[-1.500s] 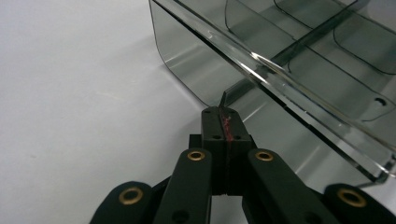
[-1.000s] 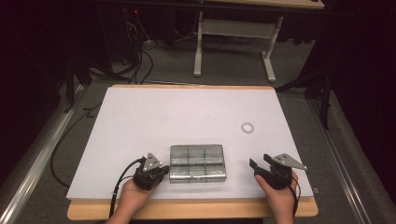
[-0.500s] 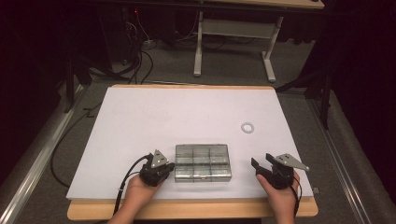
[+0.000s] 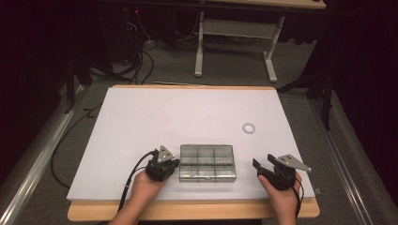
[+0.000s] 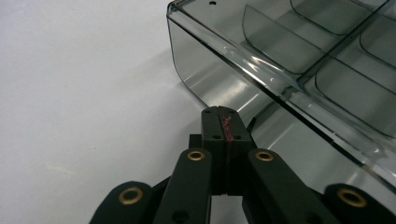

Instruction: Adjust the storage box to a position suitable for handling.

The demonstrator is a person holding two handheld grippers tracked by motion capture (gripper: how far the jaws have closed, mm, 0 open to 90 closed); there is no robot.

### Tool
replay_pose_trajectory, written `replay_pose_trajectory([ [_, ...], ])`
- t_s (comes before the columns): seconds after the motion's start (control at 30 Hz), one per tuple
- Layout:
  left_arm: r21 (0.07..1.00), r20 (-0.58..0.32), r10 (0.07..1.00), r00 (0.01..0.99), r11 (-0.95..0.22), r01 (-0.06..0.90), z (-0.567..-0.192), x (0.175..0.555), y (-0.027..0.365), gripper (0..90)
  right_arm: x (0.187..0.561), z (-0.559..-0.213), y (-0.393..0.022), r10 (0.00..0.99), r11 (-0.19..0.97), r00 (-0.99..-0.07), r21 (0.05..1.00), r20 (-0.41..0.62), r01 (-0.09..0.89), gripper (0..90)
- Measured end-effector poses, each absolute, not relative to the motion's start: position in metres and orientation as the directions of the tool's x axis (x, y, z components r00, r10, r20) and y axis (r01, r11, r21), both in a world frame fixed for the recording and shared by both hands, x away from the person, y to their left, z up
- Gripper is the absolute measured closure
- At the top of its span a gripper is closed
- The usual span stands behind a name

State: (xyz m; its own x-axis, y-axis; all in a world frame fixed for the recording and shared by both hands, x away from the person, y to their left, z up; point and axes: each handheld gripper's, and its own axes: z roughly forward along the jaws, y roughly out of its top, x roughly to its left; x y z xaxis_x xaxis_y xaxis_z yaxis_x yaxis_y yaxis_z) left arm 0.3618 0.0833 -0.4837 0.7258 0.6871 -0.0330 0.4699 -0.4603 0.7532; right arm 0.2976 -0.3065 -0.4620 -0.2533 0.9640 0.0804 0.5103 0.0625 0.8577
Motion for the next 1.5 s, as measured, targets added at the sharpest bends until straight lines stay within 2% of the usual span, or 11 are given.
replay_pose_trajectory([
  [0.17, 0.758, -0.032, 0.689, 0.724, -0.455, 0.467, -0.483, 0.365, 0.080, 89.5, 0.298, -0.464, -0.306, 0.964, 0.065, -0.254, 0.854, 0.080, 0.516, 34.0],
  [0.3, 0.780, -0.034, 0.714, 0.699, -0.418, 0.466, -0.480, 0.368, 0.093, 83.8, 0.298, -0.463, -0.307, 0.964, 0.068, -0.255, 0.857, 0.076, 0.512, 32.3],
  [0.43, 0.791, -0.009, 0.755, 0.656, -0.395, 0.466, -0.478, 0.372, 0.123, 72.8, 0.298, -0.465, -0.302, 0.964, 0.102, -0.262, 0.860, 0.037, 0.500, 32.9],
  [0.57, 0.801, -0.054, 0.786, 0.616, -0.334, 0.497, -0.478, 0.379, 0.162, 62.4, 0.302, -0.469, -0.293, 0.961, 0.149, -0.277, 0.854, -0.006, 0.498, 36.2],
  [0.63, 0.801, -0.048, 0.795, 0.604, -0.331, 0.499, -0.478, 0.382, 0.174, 58.0, 0.305, -0.469, -0.289, 0.961, 0.168, -0.275, 0.851, -0.029, 0.497, 36.5],
  [0.87, 0.792, -0.047, 0.785, 0.618, -0.348, 0.502, -0.486, 0.384, 0.187, 47.0, 0.325, -0.463, -0.283, 0.967, 0.169, -0.253, 0.851, -0.044, 0.497, 36.0],
  [0.93, 0.793, -0.058, 0.794, 0.606, -0.332, 0.511, -0.486, 0.385, 0.188, 40.8, 0.335, -0.463, -0.280, 0.970, 0.166, -0.239, 0.847, -0.047, 0.506, 38.5],
  [1.23, 0.811, -0.096, 0.781, 0.618, -0.298, 0.503, -0.487, 0.384, 0.192, 39.8, 0.367, -0.468, -0.279, 0.971, 0.163, -0.235, 0.815, -0.035, 0.556, 41.8],
  [1.5, 0.816, -0.066, 0.779, 0.623, -0.317, 0.483, -0.486, 0.381, 0.192, 39.3, 0.391, -0.467, -0.280, 0.980, 0.141, -0.196, 0.811, -0.033, 0.568, 42.8],
])
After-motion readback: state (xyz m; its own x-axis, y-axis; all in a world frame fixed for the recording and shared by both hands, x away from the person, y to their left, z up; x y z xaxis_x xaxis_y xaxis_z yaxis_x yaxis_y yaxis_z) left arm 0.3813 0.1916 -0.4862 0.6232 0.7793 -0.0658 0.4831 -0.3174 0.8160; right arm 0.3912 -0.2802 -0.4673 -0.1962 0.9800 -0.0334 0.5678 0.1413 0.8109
